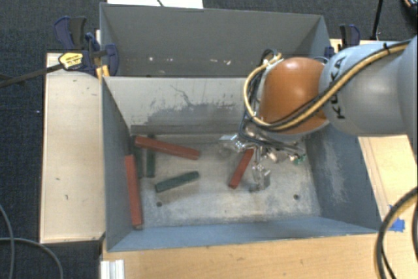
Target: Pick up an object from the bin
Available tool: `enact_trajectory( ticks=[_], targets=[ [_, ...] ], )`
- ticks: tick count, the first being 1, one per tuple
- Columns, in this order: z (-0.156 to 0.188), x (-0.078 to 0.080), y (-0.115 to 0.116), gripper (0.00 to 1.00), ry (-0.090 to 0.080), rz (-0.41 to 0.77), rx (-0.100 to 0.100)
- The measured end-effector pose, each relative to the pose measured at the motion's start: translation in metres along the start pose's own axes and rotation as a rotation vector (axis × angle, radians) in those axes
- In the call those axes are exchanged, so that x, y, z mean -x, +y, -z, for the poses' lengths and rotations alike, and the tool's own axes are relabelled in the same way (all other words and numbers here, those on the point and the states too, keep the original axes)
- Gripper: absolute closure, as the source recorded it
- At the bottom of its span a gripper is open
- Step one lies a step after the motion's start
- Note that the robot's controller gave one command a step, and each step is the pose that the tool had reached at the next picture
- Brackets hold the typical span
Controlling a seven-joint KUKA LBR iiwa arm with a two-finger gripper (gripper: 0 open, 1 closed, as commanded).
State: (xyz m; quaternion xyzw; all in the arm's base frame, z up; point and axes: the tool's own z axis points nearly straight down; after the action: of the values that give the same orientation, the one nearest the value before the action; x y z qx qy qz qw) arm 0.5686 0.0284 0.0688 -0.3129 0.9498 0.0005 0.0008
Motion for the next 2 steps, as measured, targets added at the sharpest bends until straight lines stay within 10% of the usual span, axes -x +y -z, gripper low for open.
enact_trajectory(
  ticks=[2],
  targets=[
    [0.0421,-0.0071,0.0066,0.0,-0.003,0.258,-0.002]
  ],
)
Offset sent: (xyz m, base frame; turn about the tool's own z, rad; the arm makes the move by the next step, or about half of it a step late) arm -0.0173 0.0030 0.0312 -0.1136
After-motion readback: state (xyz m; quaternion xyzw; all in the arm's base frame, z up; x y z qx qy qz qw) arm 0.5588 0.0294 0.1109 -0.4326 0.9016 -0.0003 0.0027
